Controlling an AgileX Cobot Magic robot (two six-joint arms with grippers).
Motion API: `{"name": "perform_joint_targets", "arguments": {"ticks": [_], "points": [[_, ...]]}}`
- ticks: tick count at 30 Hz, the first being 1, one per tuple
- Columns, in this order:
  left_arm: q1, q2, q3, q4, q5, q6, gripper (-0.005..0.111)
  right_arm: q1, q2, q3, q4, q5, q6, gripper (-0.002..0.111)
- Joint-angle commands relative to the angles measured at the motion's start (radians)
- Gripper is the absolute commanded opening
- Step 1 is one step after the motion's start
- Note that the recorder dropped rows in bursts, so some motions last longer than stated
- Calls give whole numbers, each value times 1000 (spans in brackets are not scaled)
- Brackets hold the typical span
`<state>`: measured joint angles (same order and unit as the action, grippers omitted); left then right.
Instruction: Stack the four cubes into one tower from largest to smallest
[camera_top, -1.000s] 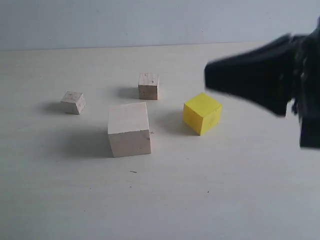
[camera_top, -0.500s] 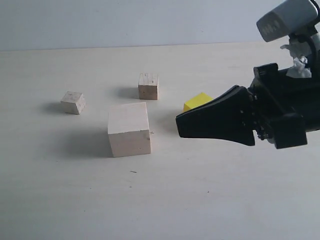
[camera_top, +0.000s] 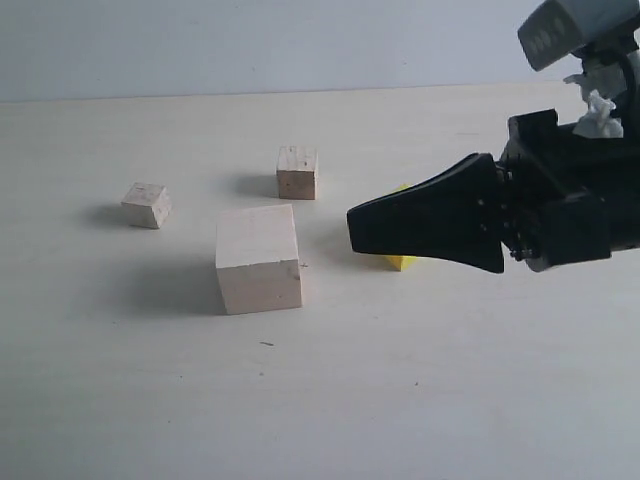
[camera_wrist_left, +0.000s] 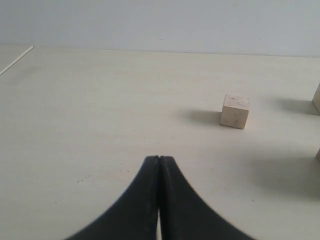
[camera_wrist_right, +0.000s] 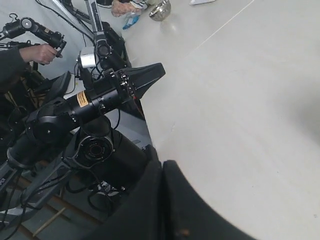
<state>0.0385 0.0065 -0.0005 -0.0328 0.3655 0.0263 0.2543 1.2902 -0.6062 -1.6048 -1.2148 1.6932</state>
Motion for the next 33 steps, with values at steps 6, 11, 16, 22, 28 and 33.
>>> {"name": "perform_joint_targets", "arguments": {"ticks": [6,11,16,22,28,33], "points": [[-2,-7,1,-8,-12,-4,0,2,1,-31,-25,-6,-146,0],[-2,-7,1,-8,-12,-4,0,2,1,-125,-5,177,-151,0],[-2,-7,1,-8,-12,-4,0,2,1,-190,111,611,-149,0],[-2,-7,1,-8,-12,-4,0,2,1,-198,104,1084,-17,0],[-2,-7,1,-8,-12,-4,0,2,1,-198,106,1519,-8,0],[-2,-7,1,-8,-12,-4,0,2,1,-198,153,1877,-287,0]]}}
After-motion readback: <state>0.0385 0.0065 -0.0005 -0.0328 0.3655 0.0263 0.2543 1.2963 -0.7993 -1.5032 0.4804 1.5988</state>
